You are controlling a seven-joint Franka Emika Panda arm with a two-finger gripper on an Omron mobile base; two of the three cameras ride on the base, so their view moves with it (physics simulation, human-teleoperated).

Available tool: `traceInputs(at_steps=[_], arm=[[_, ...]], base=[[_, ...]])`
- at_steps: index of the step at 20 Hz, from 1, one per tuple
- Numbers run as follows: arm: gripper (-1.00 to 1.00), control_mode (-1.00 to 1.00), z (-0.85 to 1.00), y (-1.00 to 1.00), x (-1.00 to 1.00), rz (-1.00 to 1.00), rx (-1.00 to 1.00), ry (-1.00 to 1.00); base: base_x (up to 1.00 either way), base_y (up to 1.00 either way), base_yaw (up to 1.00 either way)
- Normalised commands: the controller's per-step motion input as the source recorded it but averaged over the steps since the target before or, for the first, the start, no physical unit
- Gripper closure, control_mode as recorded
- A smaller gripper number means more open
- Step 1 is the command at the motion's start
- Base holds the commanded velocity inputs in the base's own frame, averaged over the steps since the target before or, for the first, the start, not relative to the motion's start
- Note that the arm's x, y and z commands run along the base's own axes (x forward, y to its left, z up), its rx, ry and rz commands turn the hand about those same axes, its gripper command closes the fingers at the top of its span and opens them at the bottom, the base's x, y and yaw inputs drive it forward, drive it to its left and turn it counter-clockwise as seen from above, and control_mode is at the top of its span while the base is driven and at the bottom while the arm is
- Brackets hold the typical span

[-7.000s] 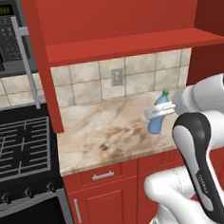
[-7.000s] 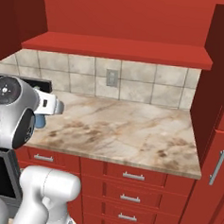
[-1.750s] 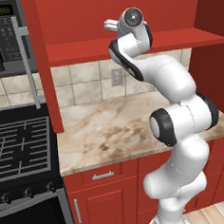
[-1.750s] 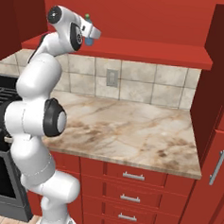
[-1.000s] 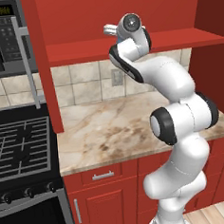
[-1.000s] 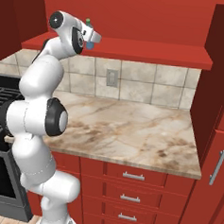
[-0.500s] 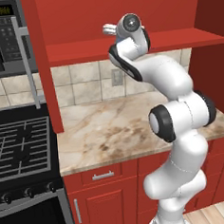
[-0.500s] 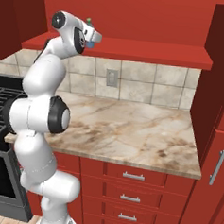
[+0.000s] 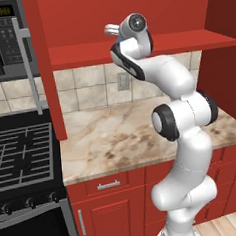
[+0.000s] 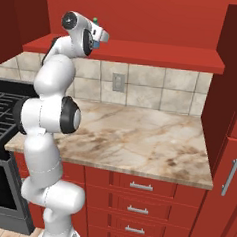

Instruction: Sort all alcoholic drinks to one cabinet, and non-alcoholic drinks to the other.

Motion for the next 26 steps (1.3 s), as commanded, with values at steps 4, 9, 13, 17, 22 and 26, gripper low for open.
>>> traceInputs(at_steps=[4, 9, 13, 17, 22, 26], arm=[[1.0, -1.0, -0.11, 0.1, 0.28, 0.1, 0.0, 0.0], [-1.0, -1.0, -0.12, 0.14, 0.27, 0.09, 0.0, 0.02], [-1.0, -1.0, -0.14, 0.14, 0.22, 0.08, 0.0, 0.01], [-1.0, -1.0, -0.14, 0.13, 0.18, 0.08, 0.0, 0.0], [-1.0, -1.0, -0.17, 0.26, 0.15, 0.08, -0.03, 0.01], [-1.0, -1.0, -0.11, 0.24, 0.12, 0.07, -0.03, 0.01]], base=[[0.0, 0.0, 0.0], [0.0, 0.0, 0.0], [0.0, 0.0, 0.0], [0.0, 0.0, 0.0], [0.0, 0.0, 0.0], [0.0, 0.0, 0.0]])
